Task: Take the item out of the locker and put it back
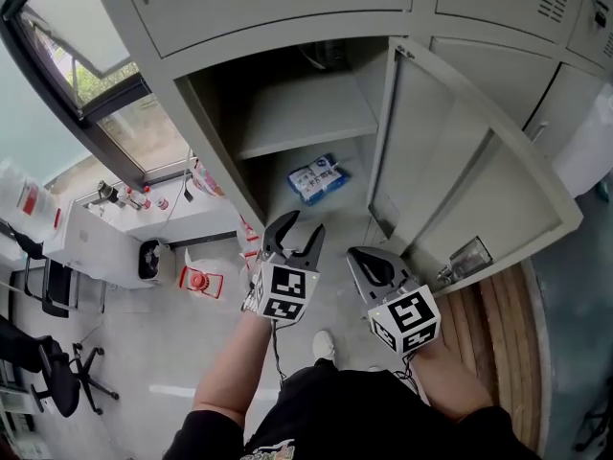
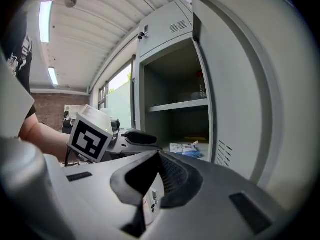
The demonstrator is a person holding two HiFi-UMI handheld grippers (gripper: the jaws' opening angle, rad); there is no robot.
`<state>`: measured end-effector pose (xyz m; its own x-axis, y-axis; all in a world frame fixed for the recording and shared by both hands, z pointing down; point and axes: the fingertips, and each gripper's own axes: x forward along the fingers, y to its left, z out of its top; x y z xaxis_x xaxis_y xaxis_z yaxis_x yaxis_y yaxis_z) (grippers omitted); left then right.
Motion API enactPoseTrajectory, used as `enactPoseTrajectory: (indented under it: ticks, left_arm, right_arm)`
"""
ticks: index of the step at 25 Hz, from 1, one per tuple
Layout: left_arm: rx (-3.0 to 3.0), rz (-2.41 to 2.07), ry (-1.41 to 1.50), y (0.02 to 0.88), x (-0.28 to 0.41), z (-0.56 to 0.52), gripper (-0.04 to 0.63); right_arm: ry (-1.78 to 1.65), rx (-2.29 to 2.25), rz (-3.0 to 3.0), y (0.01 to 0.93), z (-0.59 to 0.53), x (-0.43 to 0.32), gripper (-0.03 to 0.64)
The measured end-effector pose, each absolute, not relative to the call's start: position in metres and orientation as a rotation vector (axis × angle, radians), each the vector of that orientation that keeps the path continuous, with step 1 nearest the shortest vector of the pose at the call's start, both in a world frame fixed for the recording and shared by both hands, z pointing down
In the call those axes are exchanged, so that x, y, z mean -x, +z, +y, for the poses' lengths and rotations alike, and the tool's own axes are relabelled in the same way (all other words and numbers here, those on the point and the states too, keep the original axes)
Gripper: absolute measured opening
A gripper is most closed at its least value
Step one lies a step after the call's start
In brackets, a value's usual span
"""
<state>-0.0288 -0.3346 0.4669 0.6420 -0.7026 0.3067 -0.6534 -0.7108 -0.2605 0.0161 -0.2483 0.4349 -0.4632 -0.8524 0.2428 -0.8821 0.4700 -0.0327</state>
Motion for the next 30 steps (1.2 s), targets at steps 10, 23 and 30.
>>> enactPoseTrajectory:
  ticks: [10,23,30]
  left_arm:
    - [2.649,1.03,-0.765,0.491,0.005,-0.376,0.201]
    - [2.507,0.976,-1.029,0.521,-0.006,-0.415,0.216]
    - [2.494,0.962,-1.102,0.532,-0.002,-0.424,0.221]
  right_arm:
    - [0.274,-1.585,-2.457,0.448,-0.267,-0.027,0.051]
    - [0.329,-1.655,-2.402,0.459,-0.27,-0.039,0.051]
    - [0.348,-1.671,-2.396,0.459,-0.275,-0.041,0.051]
